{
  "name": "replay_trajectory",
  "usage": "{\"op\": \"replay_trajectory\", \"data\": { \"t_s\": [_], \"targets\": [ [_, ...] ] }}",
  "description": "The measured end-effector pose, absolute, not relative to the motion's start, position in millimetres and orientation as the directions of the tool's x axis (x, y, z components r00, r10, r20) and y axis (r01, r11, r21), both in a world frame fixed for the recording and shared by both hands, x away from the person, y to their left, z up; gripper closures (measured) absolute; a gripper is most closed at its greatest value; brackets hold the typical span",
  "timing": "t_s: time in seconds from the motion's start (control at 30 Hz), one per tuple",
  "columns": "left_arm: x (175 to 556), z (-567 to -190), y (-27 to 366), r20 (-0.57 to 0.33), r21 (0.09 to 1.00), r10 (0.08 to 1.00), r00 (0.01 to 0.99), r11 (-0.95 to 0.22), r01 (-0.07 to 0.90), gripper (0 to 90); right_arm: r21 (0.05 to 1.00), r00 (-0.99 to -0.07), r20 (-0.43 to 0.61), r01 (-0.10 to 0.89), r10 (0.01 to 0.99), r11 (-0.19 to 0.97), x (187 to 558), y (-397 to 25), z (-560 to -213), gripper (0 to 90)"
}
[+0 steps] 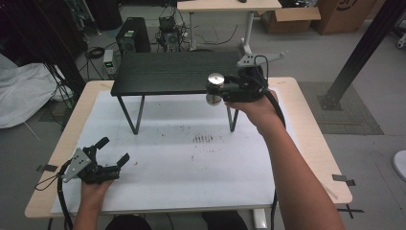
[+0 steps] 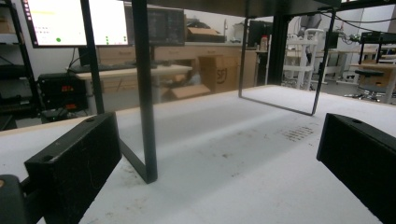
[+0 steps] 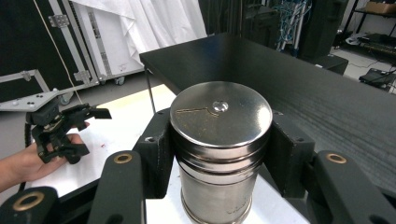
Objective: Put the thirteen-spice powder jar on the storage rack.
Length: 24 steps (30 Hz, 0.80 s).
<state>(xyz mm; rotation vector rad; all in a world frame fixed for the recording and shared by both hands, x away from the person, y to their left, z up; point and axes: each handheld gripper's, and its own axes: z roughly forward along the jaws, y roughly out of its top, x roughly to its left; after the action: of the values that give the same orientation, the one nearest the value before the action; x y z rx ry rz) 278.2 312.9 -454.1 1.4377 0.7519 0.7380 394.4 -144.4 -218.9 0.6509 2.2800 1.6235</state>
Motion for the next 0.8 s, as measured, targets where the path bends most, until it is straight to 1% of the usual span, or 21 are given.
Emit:
{"op": "replay_trajectory", "data": {
  "t_s": [0.6,0.8],
  "targets": [
    [278.1,-454.1,312.6,-0.011,1.0,0.817,0.577,0.009,0.006,0.4,0.944,-0.835,0.051,0.22,0.548,0.248,422.9,-131.3,-206.5,49.0],
    [278.6,-454.1,312.6,-0.012,1.0,0.816,0.578,0.008,0.009,0.4,0.94,-0.802,0.061,0.246,0.594,0.237,436.6,-131.5,-210.0,49.0]
  ]
}}
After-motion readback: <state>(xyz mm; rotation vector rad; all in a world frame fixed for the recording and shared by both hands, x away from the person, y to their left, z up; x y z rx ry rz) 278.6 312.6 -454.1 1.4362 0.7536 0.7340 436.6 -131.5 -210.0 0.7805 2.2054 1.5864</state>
